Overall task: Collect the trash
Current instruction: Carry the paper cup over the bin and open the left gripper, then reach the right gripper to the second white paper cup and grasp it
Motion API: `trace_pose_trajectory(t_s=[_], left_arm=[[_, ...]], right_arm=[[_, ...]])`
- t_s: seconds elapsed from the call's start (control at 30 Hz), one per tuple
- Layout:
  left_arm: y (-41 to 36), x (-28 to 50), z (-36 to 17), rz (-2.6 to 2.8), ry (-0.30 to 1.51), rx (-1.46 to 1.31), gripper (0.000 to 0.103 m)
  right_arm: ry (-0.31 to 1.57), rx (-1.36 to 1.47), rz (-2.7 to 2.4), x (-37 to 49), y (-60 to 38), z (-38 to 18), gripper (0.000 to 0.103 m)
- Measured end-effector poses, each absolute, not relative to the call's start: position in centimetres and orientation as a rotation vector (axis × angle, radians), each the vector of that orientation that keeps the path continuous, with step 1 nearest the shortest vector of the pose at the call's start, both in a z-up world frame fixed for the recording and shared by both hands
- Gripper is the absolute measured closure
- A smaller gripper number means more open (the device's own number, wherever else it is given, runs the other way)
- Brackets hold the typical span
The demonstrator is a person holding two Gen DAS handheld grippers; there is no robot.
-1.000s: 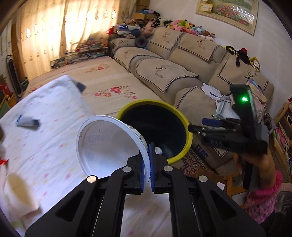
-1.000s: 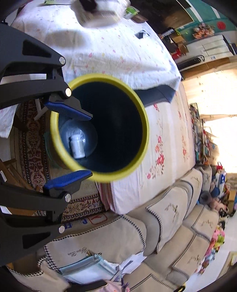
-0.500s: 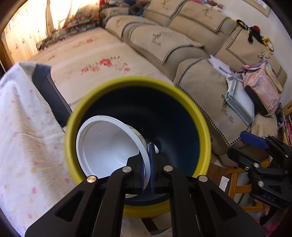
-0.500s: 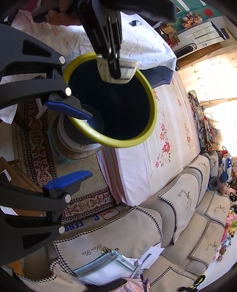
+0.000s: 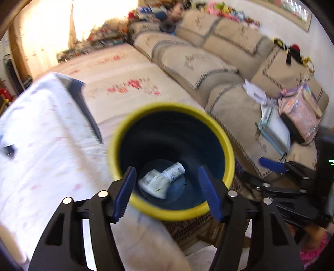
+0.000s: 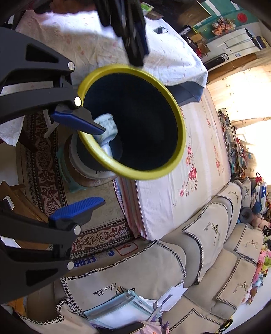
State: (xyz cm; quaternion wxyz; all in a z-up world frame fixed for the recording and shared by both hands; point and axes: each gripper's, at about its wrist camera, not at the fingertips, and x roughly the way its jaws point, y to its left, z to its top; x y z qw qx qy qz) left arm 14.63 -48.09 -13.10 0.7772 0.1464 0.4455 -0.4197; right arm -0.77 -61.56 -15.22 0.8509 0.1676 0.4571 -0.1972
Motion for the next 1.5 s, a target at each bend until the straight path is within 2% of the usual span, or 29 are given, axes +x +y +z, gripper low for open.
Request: trace_pose_trajectory(t_s=[0.07,0.33,0.57,0.73,0.93,1.4,1.43,1.5], left_arm=[[-44.8,14.1,-11.2,-0.9,0.927,0.264,0.025],[-27.7,12.3,-5.2,-0.735,0.769,0.087,0.011],[-12.3,10.9,-3.6,-0.428,0.665,0.031,0.008],[-4.4,10.4,-3.5,-0.282,0.642,-0.01,0.007],[0.1,9.4,-4.5,-0.21,0.639,-0.053,0.006],[-0.6,9.6,-5.6,-0.207,0.661,-0.045,0.006],[-0.7,9.7,-5.7,-0.207,0.662,-0.042,0.006],[-0.9,9.7,-5.8,-0.21,0.664,-0.038,0.006]], right_arm=[[0.959,0.346,-0.395,-0.5,-60.6,-15.0,0.044],[0.94,0.281,-0.242,3.0,-54.5,-13.6,0.042],[0.935,0.192,-0.04,7.6,-44.9,-12.2,0.041],[0.941,0.122,0.087,10.5,-37.7,-11.5,0.041],[0.905,0.083,0.235,12.5,-30.4,-10.0,0.041],[0.962,0.052,0.414,17.5,-25.9,-11.8,0.041],[0.957,0.052,0.428,17.5,-25.9,-11.8,0.043],[0.949,0.049,0.446,17.3,-25.8,-11.5,0.055]])
